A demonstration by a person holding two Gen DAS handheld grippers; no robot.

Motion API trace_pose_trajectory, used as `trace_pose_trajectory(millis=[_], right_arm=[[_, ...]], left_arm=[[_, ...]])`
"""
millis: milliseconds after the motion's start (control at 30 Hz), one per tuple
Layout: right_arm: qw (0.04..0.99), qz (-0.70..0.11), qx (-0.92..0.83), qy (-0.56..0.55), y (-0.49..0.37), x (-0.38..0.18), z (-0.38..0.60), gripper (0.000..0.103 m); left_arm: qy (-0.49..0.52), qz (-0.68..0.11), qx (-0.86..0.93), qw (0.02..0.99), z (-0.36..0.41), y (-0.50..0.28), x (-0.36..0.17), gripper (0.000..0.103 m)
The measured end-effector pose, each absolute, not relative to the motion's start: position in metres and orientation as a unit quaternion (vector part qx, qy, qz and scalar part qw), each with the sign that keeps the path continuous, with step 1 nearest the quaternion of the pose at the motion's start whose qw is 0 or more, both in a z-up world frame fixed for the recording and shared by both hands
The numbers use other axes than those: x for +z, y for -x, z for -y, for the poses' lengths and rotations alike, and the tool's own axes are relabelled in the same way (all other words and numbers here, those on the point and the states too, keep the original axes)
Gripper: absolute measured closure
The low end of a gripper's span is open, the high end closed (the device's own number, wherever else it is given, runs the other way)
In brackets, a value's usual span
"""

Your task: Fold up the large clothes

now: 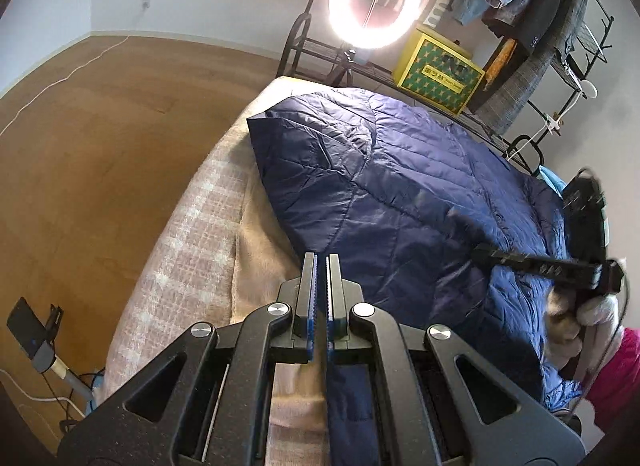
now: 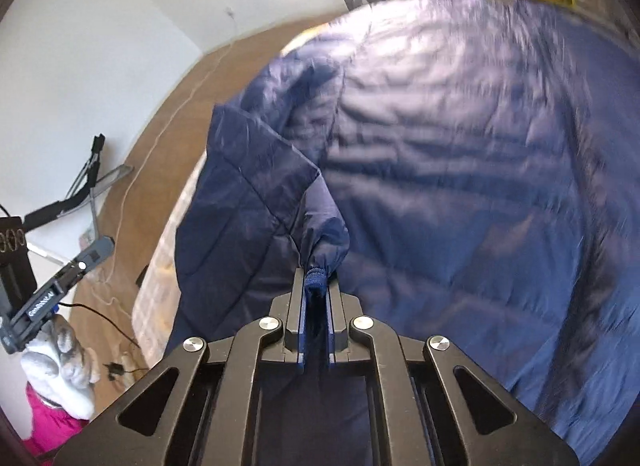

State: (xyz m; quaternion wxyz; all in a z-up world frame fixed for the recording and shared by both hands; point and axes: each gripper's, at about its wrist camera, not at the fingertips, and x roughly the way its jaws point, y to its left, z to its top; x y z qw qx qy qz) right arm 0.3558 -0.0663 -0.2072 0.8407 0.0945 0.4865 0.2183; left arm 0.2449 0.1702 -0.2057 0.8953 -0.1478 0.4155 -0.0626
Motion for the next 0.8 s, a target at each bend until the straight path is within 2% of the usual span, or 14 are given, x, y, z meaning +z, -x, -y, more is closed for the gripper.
trace_pose_trajectory(millis=[400,800], right_arm=[[0.9,-0.423,0.105,-0.026,-0.398,-0.167,0.171,0.098],[0.91,-0.412,-0.034,0.026,-0.453,-0.18,0.266,0.098]], left_arm=[[0.112,-0.42,-0.099,0.895,-0.117,-0.276,-0.216,0.103],[0.08,-0.434,-0.117,0.89,-0.08,-0.284,-0.228,0.103]])
